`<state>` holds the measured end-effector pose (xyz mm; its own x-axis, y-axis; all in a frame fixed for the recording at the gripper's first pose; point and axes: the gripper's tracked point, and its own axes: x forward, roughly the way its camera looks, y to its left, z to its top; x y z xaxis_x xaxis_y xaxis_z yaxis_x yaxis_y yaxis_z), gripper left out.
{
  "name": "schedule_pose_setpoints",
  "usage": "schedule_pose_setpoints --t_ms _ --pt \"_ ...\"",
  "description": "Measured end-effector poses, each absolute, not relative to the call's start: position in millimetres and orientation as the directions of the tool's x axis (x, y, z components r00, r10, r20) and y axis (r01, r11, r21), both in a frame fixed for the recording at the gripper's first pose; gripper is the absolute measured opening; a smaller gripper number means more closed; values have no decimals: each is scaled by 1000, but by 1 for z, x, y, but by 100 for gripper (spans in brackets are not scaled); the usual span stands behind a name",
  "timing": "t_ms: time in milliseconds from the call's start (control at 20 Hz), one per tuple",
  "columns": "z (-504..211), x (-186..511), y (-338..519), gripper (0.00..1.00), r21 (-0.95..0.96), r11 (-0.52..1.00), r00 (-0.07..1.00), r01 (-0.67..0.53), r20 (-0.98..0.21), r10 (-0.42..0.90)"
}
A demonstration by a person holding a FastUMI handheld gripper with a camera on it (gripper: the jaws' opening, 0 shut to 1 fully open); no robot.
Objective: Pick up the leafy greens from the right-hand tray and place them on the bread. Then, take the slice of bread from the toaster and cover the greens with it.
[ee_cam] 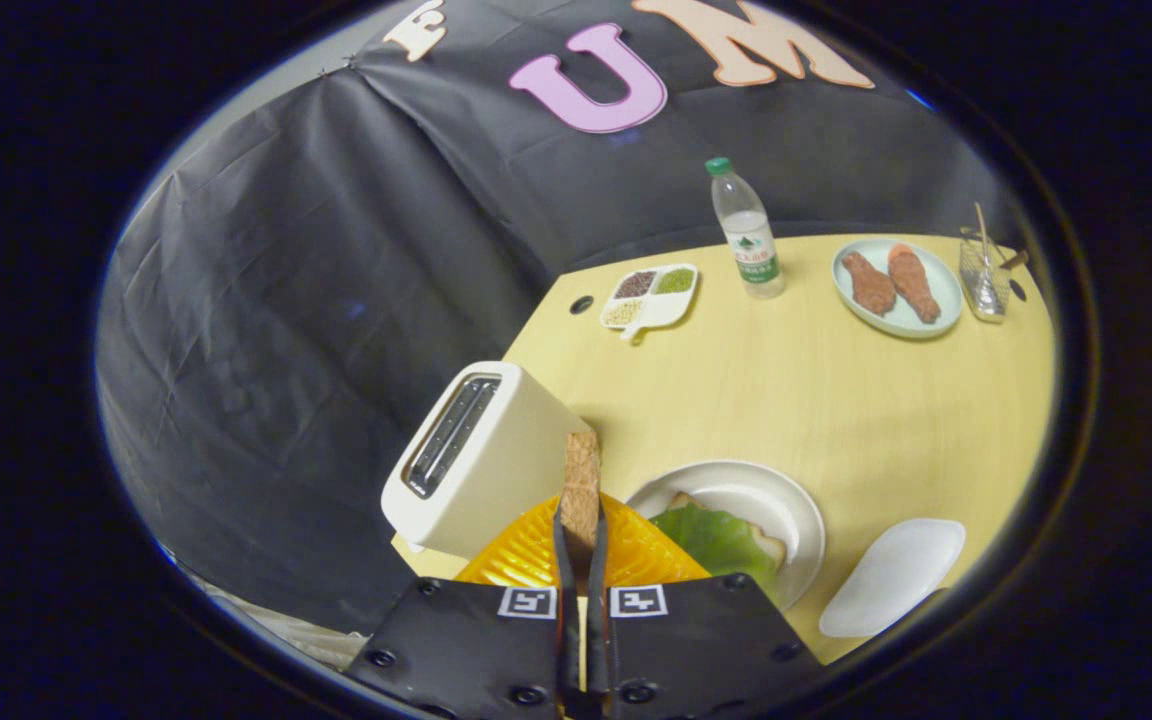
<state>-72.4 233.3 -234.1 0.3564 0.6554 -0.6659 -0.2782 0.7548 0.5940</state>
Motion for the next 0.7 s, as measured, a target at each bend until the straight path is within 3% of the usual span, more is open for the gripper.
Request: schedule_pose_setpoints --t_ms 500,700 --pt "-300 -91 205 6 605 781 309 -158 -721 621" --pt "-316 -91 192 10 586 797 310 -146 -738 600"
